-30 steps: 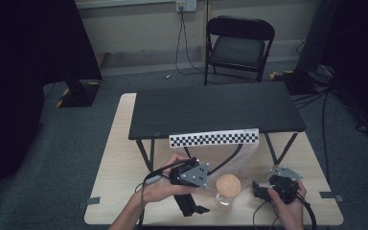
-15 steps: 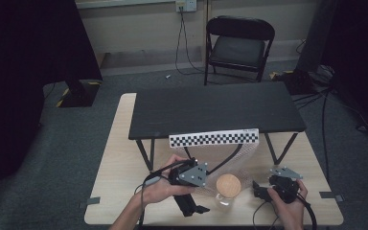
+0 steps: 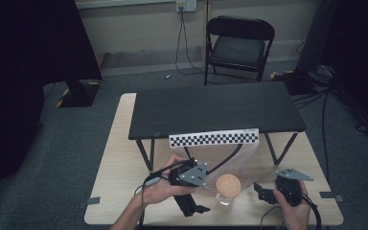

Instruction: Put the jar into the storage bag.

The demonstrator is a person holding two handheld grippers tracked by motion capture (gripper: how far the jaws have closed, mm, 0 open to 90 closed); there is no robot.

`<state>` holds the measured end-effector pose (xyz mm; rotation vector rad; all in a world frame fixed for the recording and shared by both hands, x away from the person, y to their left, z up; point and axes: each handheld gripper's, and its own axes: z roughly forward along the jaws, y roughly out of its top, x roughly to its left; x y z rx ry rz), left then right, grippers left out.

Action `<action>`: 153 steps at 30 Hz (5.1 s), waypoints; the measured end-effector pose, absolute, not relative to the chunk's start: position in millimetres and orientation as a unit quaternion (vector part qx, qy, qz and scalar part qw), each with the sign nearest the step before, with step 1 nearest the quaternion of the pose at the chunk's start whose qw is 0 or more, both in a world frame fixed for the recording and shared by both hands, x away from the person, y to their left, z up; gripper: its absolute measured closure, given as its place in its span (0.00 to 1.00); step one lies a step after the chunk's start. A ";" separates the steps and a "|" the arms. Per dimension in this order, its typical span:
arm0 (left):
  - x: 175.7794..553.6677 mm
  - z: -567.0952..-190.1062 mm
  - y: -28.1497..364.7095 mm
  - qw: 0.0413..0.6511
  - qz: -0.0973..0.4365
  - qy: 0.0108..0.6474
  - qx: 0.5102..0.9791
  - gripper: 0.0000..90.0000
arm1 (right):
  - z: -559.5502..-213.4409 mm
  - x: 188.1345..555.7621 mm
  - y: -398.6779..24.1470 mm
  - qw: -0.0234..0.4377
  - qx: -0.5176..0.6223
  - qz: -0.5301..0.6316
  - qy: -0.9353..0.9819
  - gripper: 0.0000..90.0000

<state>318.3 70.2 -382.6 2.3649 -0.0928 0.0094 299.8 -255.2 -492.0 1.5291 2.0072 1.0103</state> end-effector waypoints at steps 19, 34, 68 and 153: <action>317.9 -384.9 69.3 0.377 0.011 -0.029 0.926 0.00 | -437.3 272.4 -252.6 0.212 0.513 0.452 0.699 0.02; 317.3 -385.2 69.7 0.375 0.013 -0.029 0.926 0.00 | -410.1 245.2 -215.7 0.222 0.434 0.466 0.739 0.06; 316.9 -385.8 68.7 0.371 0.017 -0.027 0.928 0.00 | -428.4 266.8 -149.4 0.176 0.364 0.424 0.810 0.15; 321.9 -402.5 56.0 0.366 0.066 -0.007 0.928 0.01 | -299.1 308.4 -160.4 0.177 0.385 0.573 0.702 0.29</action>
